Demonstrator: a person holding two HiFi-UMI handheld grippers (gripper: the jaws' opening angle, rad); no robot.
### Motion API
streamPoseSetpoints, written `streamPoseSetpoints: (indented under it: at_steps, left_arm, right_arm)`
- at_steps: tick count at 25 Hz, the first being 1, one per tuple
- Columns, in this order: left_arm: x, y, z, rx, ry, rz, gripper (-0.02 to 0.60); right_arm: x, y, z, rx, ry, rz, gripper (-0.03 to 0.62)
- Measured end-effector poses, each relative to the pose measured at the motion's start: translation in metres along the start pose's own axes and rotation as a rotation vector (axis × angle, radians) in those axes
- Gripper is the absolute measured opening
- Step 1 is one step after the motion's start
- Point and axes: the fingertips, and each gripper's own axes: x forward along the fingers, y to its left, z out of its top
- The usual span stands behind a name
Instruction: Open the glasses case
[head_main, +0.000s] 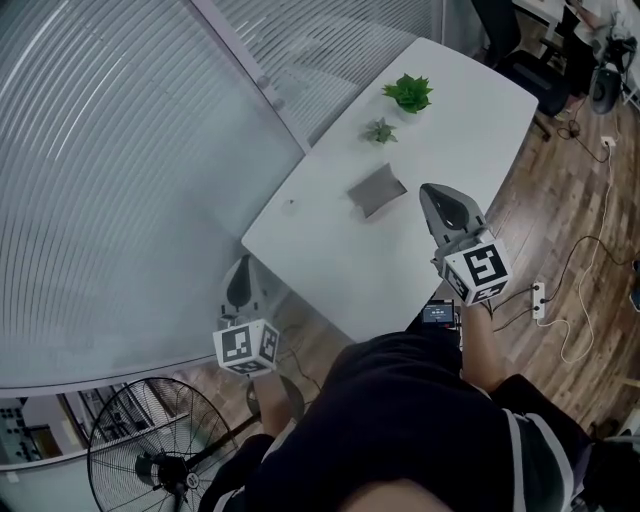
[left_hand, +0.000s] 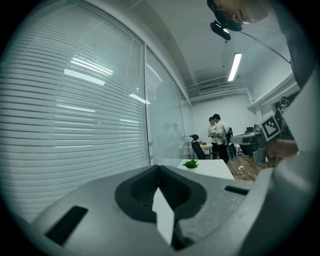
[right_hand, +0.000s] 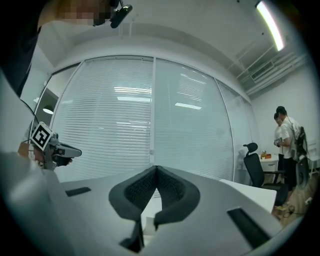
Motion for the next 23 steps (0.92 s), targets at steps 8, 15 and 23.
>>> streamPoseSetpoints:
  at_steps: [8,15,23]
  left_arm:
    - [0.0,0.0055,-0.001,-0.016,-0.004,0.02,0.0]
    - [-0.0024,0.0061,0.001,-0.019,-0.011,0.016,0.0]
    - [-0.0007,0.0036,0.0026,-0.021,-0.014,0.015,0.0]
  right_arm:
    - [0.0063,0.0028,-0.0009,0.0,0.005,0.026,0.015]
    - [0.0053,0.0039,0.0035,-0.009,0.002,0.02,0.015]
    - [0.0046,0.0052,0.0021,-0.018,0.005,0.024,0.015]
